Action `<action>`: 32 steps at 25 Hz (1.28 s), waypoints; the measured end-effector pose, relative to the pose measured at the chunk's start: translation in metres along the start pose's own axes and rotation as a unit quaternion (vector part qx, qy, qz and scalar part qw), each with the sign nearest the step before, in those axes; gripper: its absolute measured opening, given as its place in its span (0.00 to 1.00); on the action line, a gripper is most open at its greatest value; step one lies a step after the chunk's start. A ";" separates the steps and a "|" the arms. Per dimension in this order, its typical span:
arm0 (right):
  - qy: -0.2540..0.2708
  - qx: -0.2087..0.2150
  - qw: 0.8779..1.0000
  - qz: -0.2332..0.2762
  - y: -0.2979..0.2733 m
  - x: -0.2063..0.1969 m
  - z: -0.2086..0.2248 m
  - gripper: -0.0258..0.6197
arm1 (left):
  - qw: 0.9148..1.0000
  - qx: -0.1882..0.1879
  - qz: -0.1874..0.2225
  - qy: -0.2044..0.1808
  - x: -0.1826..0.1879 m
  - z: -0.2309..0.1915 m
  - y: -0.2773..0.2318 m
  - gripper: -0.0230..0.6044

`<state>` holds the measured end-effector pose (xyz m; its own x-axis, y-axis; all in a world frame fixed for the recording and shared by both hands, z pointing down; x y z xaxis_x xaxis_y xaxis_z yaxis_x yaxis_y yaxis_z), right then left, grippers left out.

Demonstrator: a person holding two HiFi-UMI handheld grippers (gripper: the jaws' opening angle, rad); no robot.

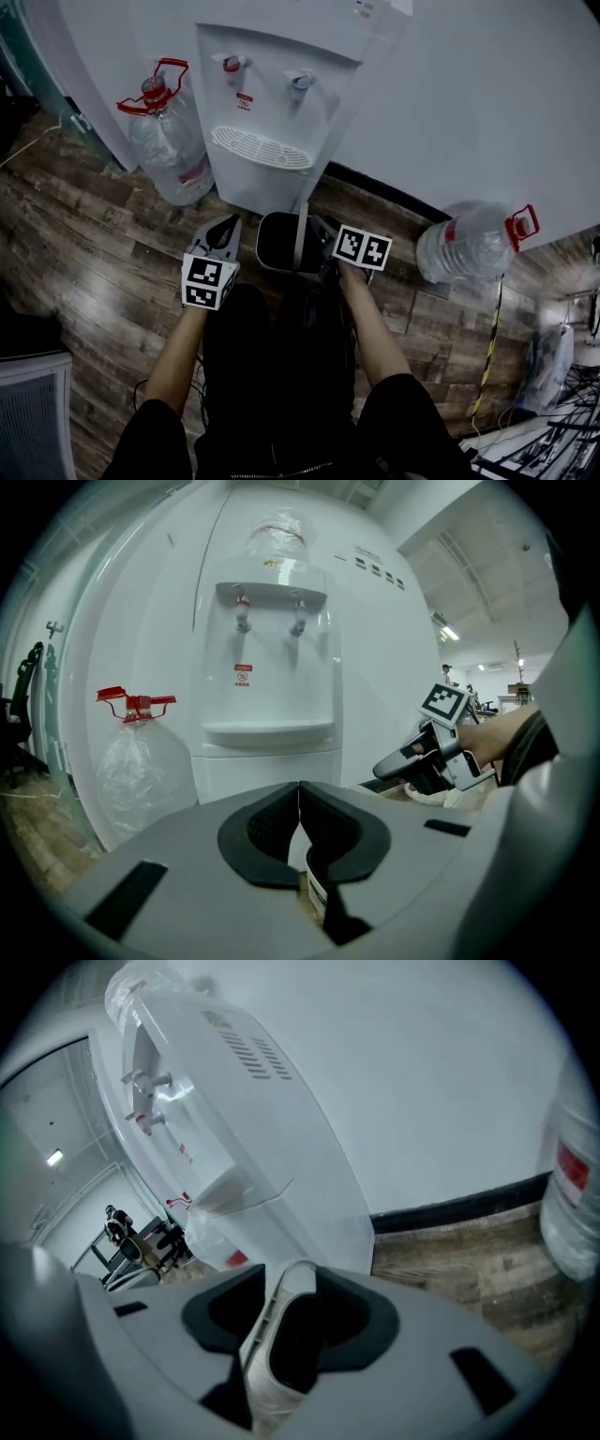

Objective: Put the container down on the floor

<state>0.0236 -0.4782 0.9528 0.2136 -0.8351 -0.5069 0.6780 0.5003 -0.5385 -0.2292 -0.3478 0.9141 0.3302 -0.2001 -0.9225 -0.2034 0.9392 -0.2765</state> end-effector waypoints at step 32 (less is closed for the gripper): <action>0.244 0.010 0.962 0.122 0.117 0.083 -0.158 0.06 | 1.000 -0.020 -0.005 0.019 0.155 -0.009 0.031 0.06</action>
<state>0.0092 -0.4524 0.7415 0.0159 -0.4852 -0.8742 0.6636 0.6592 -0.3538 -0.1928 -0.3519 0.7606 0.2966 -0.2209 -0.9291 -0.2368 0.9255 -0.2956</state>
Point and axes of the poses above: the fingertips, and each gripper's own axes: y backward along the fingers, z to its right, x out of its top, the point moved 9 cm from there along y, backward along the fingers, and after that the axes turned 15 degrees about -y, right-handed, at the moved point
